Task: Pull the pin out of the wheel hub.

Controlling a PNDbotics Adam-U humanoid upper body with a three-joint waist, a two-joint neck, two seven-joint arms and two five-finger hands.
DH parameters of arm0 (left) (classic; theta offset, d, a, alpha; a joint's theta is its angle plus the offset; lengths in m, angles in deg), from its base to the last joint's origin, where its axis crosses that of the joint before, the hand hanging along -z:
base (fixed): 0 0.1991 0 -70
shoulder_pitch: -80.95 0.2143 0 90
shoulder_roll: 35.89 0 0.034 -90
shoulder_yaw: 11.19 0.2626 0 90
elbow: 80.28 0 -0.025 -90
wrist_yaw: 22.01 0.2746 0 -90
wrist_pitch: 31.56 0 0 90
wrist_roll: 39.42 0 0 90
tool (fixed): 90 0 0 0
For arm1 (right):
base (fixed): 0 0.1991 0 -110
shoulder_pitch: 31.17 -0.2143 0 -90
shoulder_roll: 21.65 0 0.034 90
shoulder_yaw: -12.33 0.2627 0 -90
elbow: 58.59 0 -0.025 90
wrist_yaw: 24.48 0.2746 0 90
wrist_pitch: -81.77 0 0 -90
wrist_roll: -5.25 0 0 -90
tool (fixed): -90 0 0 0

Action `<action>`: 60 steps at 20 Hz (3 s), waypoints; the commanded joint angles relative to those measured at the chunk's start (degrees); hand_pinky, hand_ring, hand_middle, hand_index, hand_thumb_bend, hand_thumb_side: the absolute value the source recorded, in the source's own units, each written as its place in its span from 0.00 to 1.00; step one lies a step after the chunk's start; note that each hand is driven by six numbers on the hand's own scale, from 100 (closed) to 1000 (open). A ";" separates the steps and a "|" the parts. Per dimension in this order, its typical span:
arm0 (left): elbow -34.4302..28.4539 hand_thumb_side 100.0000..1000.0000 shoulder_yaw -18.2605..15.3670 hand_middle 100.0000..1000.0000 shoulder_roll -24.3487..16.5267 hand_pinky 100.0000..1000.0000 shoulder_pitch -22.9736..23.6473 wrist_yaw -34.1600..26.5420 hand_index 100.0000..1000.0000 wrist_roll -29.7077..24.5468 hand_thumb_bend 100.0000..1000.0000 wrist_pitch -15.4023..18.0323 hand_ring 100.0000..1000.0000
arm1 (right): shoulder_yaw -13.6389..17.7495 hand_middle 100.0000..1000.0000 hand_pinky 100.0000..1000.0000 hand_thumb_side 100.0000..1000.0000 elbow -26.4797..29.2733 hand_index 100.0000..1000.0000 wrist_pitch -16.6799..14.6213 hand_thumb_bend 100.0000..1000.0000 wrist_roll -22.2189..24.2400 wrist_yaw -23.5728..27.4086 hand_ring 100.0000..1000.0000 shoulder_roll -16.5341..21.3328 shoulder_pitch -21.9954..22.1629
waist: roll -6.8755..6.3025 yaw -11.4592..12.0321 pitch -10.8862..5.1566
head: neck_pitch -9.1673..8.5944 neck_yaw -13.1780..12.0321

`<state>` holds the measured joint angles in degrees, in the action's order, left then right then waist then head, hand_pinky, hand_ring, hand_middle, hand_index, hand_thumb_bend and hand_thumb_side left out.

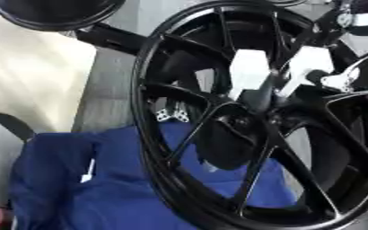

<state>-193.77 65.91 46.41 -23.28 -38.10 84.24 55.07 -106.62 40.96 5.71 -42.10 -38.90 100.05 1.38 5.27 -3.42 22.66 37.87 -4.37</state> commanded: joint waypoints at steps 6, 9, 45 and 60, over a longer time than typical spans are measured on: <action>-1.10 0.42 -0.34 0.60 -0.46 0.71 -0.61 -0.17 0.70 0.02 0.35 -0.03 0.68 | 0.42 0.68 0.79 0.22 -0.51 0.82 0.04 0.11 0.00 -0.18 0.74 1.11 -0.55 | -0.13 0.21 -0.87 | -0.97 -0.05; -1.10 0.42 -0.38 0.60 -0.38 0.71 -0.66 -0.22 0.70 0.02 0.34 0.05 0.68 | 0.30 0.70 0.79 0.21 -1.16 0.84 -0.19 0.13 0.69 -0.78 0.75 1.00 -0.38 | -0.11 0.30 -0.75 | -1.12 -0.12; -1.10 0.43 -0.62 0.60 0.13 0.72 -0.57 -0.30 0.70 -0.14 0.34 -0.16 0.68 | 4.03 0.31 0.60 0.00 1.56 0.42 3.48 0.00 -10.29 6.31 0.44 0.84 0.51 | -0.37 -0.15 -0.87 | -1.12 -0.29; -1.10 0.42 -1.04 0.60 -0.14 0.72 -0.14 -0.19 0.70 0.28 0.34 -0.04 0.68 | 21.45 0.28 0.59 0.00 1.64 0.36 5.78 0.00 -20.88 8.77 0.41 5.70 5.41 | -0.77 -1.35 -1.86 | -0.71 -1.31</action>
<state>-193.77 65.49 47.38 -23.20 -38.17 84.40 54.93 -88.06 43.29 11.35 -61.27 -30.68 102.82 7.27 4.79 -4.71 22.47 37.21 -5.46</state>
